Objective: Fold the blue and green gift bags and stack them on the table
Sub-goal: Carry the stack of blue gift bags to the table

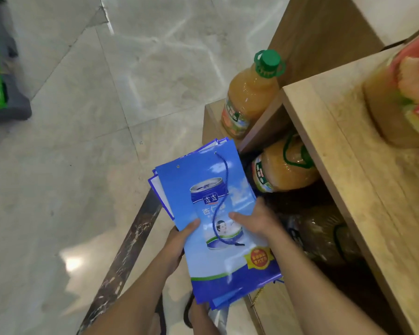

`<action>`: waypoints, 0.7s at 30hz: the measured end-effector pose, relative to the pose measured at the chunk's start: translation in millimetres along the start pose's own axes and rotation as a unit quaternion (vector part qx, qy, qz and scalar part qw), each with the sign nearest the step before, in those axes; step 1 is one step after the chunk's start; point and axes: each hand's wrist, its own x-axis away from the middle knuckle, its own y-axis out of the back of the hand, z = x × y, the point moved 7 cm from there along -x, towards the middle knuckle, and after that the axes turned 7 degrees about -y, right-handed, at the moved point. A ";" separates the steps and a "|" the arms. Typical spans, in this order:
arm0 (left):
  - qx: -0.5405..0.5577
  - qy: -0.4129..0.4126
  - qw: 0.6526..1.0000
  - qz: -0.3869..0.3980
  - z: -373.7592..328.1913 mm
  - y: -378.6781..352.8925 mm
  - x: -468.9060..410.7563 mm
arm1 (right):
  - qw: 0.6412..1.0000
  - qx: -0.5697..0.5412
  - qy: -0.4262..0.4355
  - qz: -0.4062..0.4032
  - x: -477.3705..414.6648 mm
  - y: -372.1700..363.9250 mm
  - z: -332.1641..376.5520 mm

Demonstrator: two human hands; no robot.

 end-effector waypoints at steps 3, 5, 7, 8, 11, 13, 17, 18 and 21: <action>0.010 0.026 0.999 -0.017 -8.2 20.2 0.8 | 1.000 -0.003 -0.002 0.010 24.1 -12.7 5.6; 0.000 0.041 0.999 -0.001 -16.5 29.6 0.6 | 0.999 -0.026 -0.008 0.025 25.5 -23.3 0.6; -0.015 0.061 0.998 0.016 -20.5 35.3 -0.2 | 0.995 -0.088 -0.016 0.049 21.3 -28.0 -2.1; -0.013 0.072 0.997 0.022 -18.1 38.2 -2.8 | 0.991 -0.118 -0.015 0.064 16.7 -31.6 -2.2; 0.005 0.083 0.996 0.017 -8.6 46.7 -11.0 | 0.984 -0.157 -0.023 0.077 -10.8 -50.1 -16.8; 0.017 0.078 0.997 0.013 -2.1 51.9 -16.8 | 0.977 -0.189 -0.017 0.097 -9.6 -56.0 -15.3; 0.039 0.077 0.996 0.020 4.8 55.0 -24.5 | 0.954 -0.253 -0.028 0.159 -10.0 -65.3 -11.5; 0.043 0.078 0.996 0.012 4.2 55.2 -23.1 | 0.950 -0.261 -0.026 0.168 -10.0 -65.0 -10.9; 0.044 0.077 0.996 -0.004 -4.1 52.4 -11.1 | 0.935 -0.285 -0.032 0.210 0.5 -64.5 -10.1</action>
